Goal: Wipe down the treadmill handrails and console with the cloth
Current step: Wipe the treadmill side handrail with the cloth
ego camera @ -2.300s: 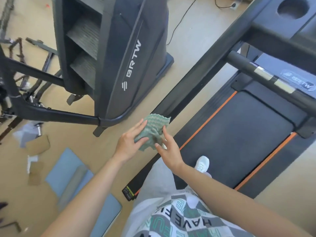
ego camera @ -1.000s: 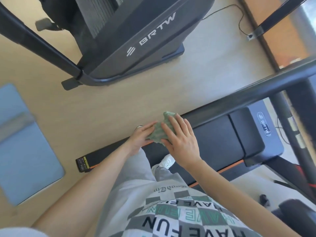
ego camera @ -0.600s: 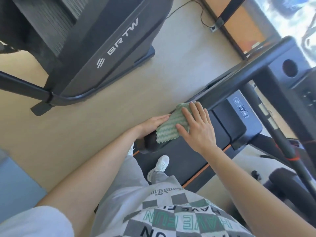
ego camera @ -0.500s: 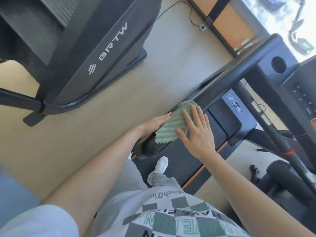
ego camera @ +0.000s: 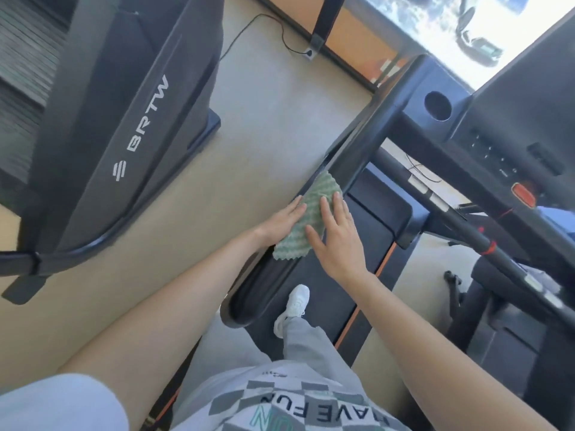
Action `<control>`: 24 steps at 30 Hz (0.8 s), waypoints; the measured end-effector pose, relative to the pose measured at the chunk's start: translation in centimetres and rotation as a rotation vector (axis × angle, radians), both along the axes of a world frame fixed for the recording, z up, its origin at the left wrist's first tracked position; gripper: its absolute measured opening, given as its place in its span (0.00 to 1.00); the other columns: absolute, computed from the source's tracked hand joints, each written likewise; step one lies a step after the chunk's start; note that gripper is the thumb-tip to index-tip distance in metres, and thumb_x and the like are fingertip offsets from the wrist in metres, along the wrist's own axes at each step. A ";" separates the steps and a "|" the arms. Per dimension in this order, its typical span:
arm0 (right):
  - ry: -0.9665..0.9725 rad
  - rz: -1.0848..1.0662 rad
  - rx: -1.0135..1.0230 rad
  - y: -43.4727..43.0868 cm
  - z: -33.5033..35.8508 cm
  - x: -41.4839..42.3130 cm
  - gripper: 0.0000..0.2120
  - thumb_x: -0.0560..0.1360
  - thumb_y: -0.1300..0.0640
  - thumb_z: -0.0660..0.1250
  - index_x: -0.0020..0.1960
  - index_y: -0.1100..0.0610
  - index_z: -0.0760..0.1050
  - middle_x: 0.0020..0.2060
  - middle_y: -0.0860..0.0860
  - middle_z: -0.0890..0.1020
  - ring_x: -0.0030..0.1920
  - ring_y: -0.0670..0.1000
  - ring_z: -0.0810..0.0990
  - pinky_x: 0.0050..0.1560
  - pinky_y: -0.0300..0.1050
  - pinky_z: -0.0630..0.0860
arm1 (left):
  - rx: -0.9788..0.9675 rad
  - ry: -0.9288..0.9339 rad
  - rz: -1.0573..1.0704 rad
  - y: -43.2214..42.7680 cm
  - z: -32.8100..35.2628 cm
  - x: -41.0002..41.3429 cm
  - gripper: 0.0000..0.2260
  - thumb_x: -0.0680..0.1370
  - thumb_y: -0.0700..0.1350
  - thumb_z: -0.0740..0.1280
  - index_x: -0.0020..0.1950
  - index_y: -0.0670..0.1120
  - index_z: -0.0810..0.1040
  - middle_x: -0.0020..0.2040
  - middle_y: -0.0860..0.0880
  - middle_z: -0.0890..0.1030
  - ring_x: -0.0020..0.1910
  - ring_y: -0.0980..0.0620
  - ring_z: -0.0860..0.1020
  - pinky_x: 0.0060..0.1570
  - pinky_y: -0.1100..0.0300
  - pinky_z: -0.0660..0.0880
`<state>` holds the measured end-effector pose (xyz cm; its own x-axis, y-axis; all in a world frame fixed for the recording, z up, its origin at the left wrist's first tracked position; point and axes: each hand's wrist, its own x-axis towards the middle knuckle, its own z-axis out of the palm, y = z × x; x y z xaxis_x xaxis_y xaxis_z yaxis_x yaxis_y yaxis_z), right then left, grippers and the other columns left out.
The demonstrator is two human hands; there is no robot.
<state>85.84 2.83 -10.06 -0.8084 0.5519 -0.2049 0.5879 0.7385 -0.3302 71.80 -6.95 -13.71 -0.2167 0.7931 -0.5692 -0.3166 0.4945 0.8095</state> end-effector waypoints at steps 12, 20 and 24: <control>-0.043 0.303 0.280 17.3 1.1 -3.0 0.32 0.81 0.41 0.59 0.80 0.55 0.60 0.79 0.59 0.62 0.80 0.61 0.57 0.80 0.59 0.51 | -0.060 0.246 0.079 12.6 3.0 -1.7 0.23 0.86 0.59 0.56 0.80 0.52 0.66 0.73 0.55 0.74 0.71 0.54 0.74 0.74 0.56 0.67; 0.042 0.478 0.163 20.1 0.8 -3.4 0.31 0.82 0.45 0.61 0.79 0.59 0.61 0.79 0.61 0.59 0.80 0.61 0.55 0.80 0.57 0.51 | -0.191 0.326 0.123 11.4 2.9 -2.0 0.22 0.76 0.66 0.62 0.69 0.64 0.76 0.66 0.59 0.81 0.66 0.56 0.79 0.73 0.48 0.71; 0.066 0.563 0.146 21.6 1.0 -4.9 0.30 0.81 0.45 0.62 0.77 0.59 0.65 0.78 0.60 0.63 0.80 0.59 0.57 0.79 0.58 0.51 | -0.168 0.305 0.175 11.9 4.0 -1.4 0.18 0.81 0.58 0.64 0.70 0.58 0.78 0.64 0.56 0.83 0.64 0.55 0.81 0.71 0.49 0.73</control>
